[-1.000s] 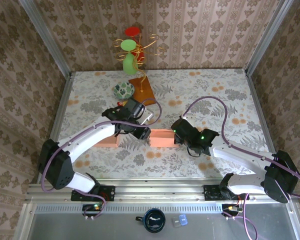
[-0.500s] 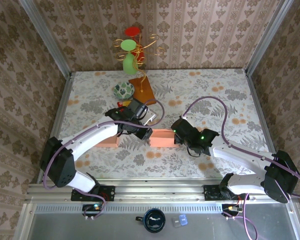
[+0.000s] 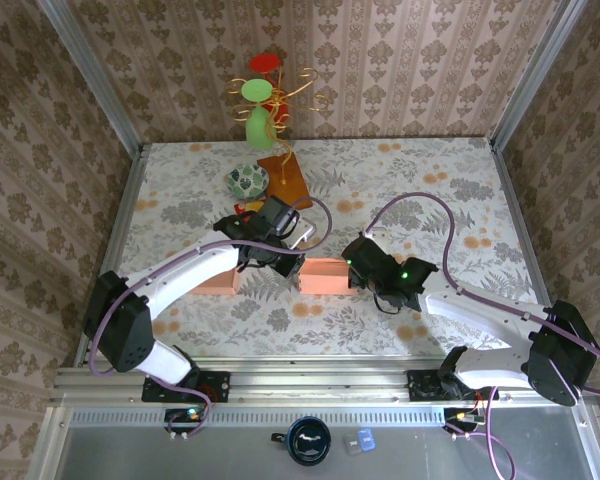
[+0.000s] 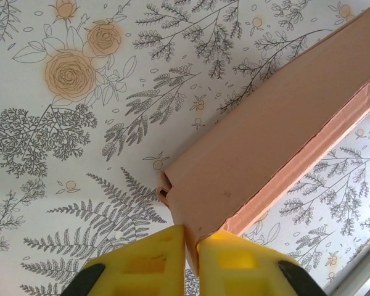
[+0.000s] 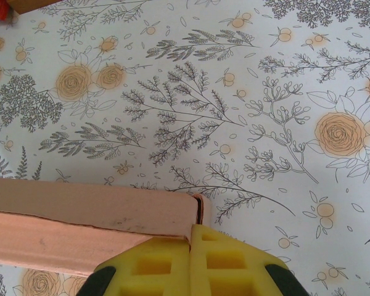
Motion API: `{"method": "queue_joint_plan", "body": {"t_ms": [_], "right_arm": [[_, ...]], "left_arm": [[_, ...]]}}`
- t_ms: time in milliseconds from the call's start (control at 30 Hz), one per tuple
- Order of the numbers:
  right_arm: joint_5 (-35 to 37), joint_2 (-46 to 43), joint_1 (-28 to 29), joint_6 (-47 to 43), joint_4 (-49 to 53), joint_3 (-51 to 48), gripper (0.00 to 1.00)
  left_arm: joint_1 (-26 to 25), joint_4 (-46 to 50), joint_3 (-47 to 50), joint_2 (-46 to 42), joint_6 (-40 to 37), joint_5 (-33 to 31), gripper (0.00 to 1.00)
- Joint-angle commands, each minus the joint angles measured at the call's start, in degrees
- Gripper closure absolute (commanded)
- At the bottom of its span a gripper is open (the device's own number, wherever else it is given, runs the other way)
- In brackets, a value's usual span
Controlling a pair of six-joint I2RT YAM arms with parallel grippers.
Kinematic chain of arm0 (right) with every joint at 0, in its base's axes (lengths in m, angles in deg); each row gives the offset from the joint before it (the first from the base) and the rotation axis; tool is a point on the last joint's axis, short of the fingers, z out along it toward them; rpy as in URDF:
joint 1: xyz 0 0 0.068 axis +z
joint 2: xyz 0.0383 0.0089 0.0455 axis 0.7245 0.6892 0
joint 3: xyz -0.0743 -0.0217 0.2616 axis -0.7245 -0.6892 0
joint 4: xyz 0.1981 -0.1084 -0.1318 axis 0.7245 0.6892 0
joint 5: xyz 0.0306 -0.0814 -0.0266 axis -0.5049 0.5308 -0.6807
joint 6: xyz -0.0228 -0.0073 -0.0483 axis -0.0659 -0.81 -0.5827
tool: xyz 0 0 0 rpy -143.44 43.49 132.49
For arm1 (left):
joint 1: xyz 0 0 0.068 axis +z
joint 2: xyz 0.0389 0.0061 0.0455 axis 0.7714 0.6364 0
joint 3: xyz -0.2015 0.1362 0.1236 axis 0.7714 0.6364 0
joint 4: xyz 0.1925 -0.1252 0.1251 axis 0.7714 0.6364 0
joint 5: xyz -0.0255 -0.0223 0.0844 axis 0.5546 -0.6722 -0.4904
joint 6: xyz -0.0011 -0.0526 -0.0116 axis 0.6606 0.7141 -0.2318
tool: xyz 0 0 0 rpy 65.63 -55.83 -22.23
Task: Fold the paper box
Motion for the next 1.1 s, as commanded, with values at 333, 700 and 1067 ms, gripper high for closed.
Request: {"method": "queue_joint_plan", "body": {"t_ms": [333,700,1067], "right_arm": [[-0.9,2.3,0.3,2.7,4.4,0.9,1.00],[-1.1,2.5,0.4,3.2,4.0,1.3,1.00],[-1.3,2.8,0.4,3.4,3.6,1.0,1.00]], "left_arm": [[-2.7,2.2,-1.8,0.1,5.6,-6.3,1.00],[-3.3,5.8,-5.8,2.0,19.4,-5.8,1.00],[-3.0,8.5,-9.1,4.7,28.4,-2.9,1.00]]}}
